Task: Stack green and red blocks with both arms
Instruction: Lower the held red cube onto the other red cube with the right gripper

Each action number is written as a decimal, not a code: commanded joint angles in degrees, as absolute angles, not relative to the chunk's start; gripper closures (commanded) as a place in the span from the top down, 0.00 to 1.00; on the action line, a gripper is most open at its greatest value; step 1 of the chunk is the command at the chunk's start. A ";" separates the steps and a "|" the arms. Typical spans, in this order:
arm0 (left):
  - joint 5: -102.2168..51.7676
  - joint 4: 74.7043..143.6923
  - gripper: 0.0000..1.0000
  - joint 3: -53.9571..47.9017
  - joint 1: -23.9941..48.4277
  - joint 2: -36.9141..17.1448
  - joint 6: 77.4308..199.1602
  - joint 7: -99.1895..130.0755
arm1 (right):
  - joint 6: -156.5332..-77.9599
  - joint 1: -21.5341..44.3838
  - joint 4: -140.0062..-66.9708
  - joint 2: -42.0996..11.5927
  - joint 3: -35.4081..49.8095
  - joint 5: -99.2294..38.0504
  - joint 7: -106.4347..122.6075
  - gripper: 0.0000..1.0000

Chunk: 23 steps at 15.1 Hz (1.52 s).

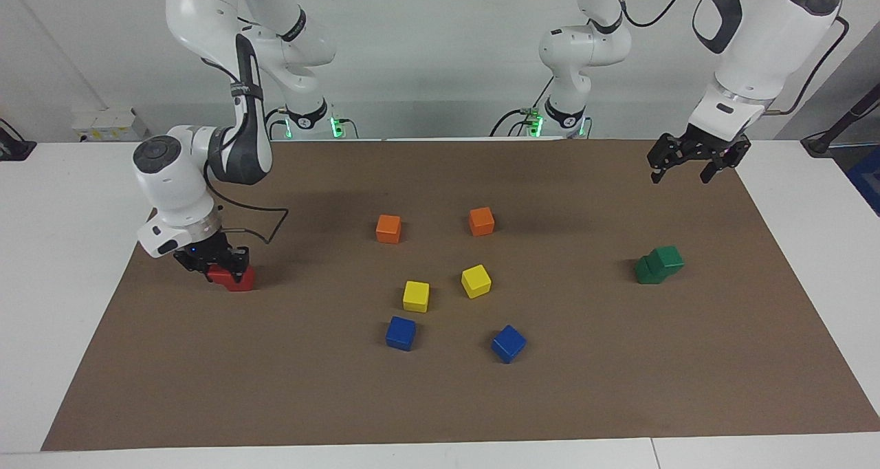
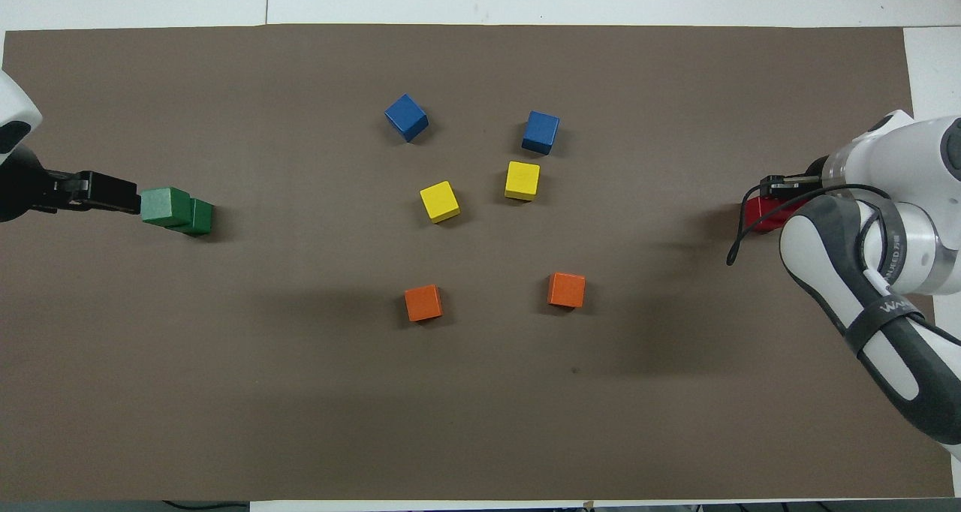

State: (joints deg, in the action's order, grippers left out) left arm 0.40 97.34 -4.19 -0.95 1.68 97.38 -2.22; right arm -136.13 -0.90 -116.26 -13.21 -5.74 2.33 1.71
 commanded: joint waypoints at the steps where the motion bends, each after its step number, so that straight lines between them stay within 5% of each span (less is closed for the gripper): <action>1: 0.00 96.59 1.00 -3.25 0.09 2.29 96.50 -1.41 | -137.37 -2.02 -118.48 -11.69 -4.75 1.32 1.32 0.00; 4: 0.00 96.33 1.00 -3.25 0.09 2.29 98.17 -1.49 | -137.37 -1.93 -118.48 -11.69 -4.75 1.23 -1.14 0.02; 5: 0.00 96.33 1.00 -3.25 0.09 2.29 98.17 -1.58 | -137.37 -1.93 -118.48 -11.69 -4.75 1.32 -1.32 0.23; 7: 0.00 95.45 1.00 -3.25 0.09 2.29 98.00 -1.67 | -137.29 -1.93 -118.48 -11.69 -4.75 1.23 -1.49 0.83; 9: 0.09 94.92 1.00 -3.86 0.09 2.29 97.47 -1.50 | -137.29 -1.93 -118.48 -11.69 -4.75 1.23 -1.49 1.00; 16: 0.00 95.19 1.00 -4.31 0.00 2.46 97.91 -1.58 | -133.79 -1.23 -114.54 -11.87 -4.75 1.32 -1.23 1.00; 23: -0.09 95.18 1.00 -4.31 -0.09 2.55 97.91 -1.58 | -111.38 0.00 -97.49 -10.47 -2.12 1.32 -1.14 1.00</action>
